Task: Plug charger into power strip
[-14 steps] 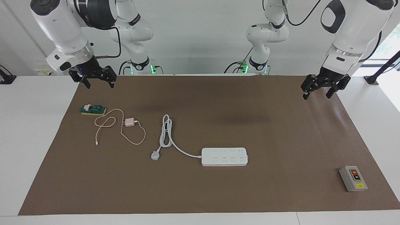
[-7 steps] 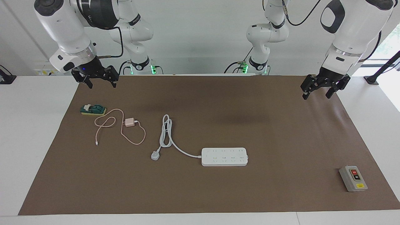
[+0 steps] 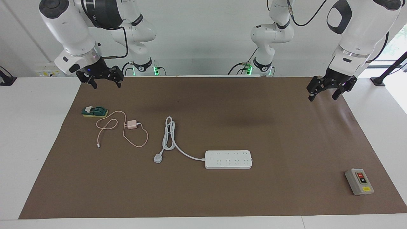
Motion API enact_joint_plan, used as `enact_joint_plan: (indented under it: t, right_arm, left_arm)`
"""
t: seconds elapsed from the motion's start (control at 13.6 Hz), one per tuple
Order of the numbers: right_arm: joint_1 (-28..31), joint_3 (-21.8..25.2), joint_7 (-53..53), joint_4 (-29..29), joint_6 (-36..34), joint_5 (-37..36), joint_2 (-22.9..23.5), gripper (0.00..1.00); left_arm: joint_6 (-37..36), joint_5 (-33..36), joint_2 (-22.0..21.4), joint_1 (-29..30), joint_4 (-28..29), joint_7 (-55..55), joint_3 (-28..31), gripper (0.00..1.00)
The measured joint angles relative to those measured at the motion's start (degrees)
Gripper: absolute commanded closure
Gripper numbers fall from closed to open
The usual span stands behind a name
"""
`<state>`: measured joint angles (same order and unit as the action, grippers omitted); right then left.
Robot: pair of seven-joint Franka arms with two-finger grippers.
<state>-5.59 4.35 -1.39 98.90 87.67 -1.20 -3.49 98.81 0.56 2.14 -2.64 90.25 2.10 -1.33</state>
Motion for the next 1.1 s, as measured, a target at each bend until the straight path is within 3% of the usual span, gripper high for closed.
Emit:
enact_joint_plan:
  t: [1.1]
  right_arm:
    - [0.00, -0.81, 0.00, 0.00, -1.13, 0.00, 0.12, 0.00]
  left_arm:
    - [-9.86, 0.21, -2.68, 0.59, -2.10, -0.22, -1.13, 0.00]
